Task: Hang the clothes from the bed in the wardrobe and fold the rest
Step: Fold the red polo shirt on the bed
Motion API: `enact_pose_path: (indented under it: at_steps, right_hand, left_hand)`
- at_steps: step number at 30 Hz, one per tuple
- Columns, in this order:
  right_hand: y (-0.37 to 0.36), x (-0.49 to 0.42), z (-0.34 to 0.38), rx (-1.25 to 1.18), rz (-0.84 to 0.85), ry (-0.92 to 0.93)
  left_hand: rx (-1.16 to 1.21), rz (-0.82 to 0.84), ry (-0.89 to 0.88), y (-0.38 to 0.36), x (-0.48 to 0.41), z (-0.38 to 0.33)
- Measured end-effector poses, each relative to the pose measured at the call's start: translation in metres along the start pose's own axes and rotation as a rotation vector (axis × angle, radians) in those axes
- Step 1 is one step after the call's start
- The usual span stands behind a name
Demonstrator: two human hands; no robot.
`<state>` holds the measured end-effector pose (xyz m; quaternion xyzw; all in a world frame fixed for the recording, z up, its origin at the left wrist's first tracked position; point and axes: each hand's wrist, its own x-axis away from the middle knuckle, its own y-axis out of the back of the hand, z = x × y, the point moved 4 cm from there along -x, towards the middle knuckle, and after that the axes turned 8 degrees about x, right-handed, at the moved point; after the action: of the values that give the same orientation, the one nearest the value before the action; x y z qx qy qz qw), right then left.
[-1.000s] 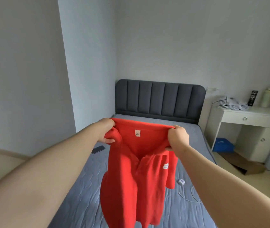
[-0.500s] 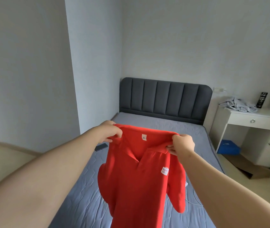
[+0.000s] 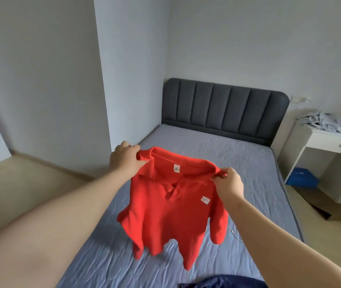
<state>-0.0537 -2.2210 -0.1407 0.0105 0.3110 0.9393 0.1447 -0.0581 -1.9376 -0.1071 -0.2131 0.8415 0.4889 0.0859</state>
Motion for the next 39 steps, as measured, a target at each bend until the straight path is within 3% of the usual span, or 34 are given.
enact_pose_path:
  at_steps: [3,7,10,16,19,24,28,39]
  right_hand:
    - [-0.008,0.001,-0.003,0.013,-0.045,0.005]
    - [-0.021,0.006,0.009,0.131,-0.146,0.011]
    - [-0.035,0.008,0.02,0.1,-0.131,0.023]
    - [-0.08,0.023,0.034,-0.087,-0.156,-0.007]
    - [-0.106,0.041,0.039,-0.091,-0.226,-0.098]
    - [-0.147,0.075,0.045,-0.05,-0.302,-0.176]
    - [-0.168,0.099,0.047,0.012,-0.293,-0.24]
    - [-0.196,0.121,0.053,0.007,-0.256,-0.358]
  left_hand:
    - [0.318,0.042,0.072,-0.008,0.008,0.012]
    - [0.457,0.032,0.107,-0.008,0.01,0.034]
    - [0.373,0.075,0.008,-0.001,-0.001,0.052]
    - [0.132,0.324,-0.095,0.003,-0.032,0.105]
    - [0.23,0.445,-0.101,-0.001,-0.045,0.138]
    - [0.373,0.474,-0.045,-0.013,-0.052,0.198]
    - [0.357,0.587,-0.112,-0.021,-0.055,0.222]
    - [0.237,0.642,-0.202,0.003,-0.069,0.25]
